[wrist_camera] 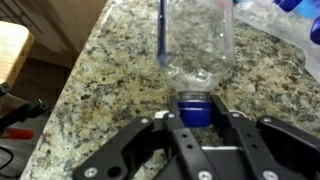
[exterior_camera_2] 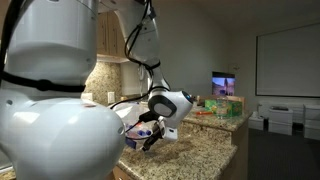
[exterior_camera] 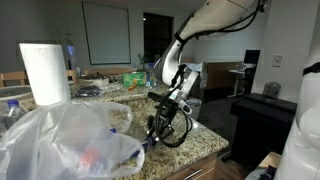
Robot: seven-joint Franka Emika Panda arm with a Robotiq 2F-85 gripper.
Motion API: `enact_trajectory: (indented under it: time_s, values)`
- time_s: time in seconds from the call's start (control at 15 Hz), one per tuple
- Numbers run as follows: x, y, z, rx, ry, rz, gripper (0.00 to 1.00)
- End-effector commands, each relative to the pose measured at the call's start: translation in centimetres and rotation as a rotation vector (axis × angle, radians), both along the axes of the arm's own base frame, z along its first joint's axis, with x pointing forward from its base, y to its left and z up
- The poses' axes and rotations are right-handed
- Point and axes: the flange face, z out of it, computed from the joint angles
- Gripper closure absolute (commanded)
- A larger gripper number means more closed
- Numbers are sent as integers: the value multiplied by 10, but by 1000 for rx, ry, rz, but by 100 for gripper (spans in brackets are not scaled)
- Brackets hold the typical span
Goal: Pick up the bottles from the counter and put them in the plastic bag
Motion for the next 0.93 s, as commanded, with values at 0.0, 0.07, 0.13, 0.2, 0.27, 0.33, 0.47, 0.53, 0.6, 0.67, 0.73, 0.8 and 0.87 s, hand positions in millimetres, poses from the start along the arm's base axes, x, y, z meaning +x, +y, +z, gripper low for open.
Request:
enact_trajectory:
  time_s: [0.0,0.07,0.13,0.2,0.27,0.33,0.47,0.53,0.6,0.67,0.73,0.8,0.87]
  values:
    - [0,-11,6,135,-58,-29,90]
    - [1,-13,7,184,-71,-36,90]
    - [2,-14,9,220,-80,-39,90]
    - [5,-14,11,260,-88,-36,90]
    - [7,-13,12,288,-90,-29,90]
    - [10,-9,15,308,-83,-13,89]
    - [19,5,20,321,-67,26,89]
    - [23,13,22,320,-61,45,89]
    - [28,24,21,318,-51,71,89]
    - [32,31,21,320,-44,93,89]
    - [35,43,16,314,-26,122,89]
    - [38,51,12,317,-14,147,89]
    - [41,61,6,313,5,177,89]
